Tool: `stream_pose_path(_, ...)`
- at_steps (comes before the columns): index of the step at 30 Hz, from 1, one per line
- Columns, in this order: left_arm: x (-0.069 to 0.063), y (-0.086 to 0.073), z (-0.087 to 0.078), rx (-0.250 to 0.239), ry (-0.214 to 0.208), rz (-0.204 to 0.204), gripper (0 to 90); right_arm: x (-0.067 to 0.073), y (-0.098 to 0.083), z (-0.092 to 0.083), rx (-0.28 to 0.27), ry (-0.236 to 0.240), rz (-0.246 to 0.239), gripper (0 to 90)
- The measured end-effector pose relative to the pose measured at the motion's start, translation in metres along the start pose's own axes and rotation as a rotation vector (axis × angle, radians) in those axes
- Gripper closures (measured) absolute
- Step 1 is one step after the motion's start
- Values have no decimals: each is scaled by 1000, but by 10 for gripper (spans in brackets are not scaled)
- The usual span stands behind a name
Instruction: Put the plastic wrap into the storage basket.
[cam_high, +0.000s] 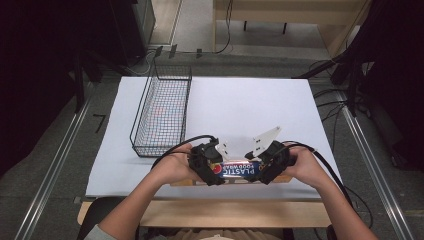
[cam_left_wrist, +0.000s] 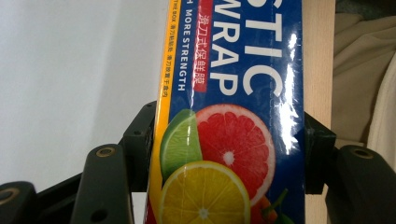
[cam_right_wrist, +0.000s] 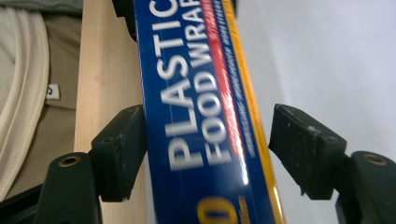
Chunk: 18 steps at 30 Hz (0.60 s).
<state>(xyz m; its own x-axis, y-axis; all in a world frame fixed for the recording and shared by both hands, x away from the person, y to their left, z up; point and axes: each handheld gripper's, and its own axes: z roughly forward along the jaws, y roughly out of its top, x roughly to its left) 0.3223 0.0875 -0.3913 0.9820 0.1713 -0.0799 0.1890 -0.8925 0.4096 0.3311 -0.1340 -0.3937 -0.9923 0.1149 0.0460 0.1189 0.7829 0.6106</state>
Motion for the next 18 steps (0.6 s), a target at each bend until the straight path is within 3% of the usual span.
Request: stream_pose_path(18, 14, -21, -27, -27, 33, -90, 390, -16, -47, -58, -128, -197, 123, 241)
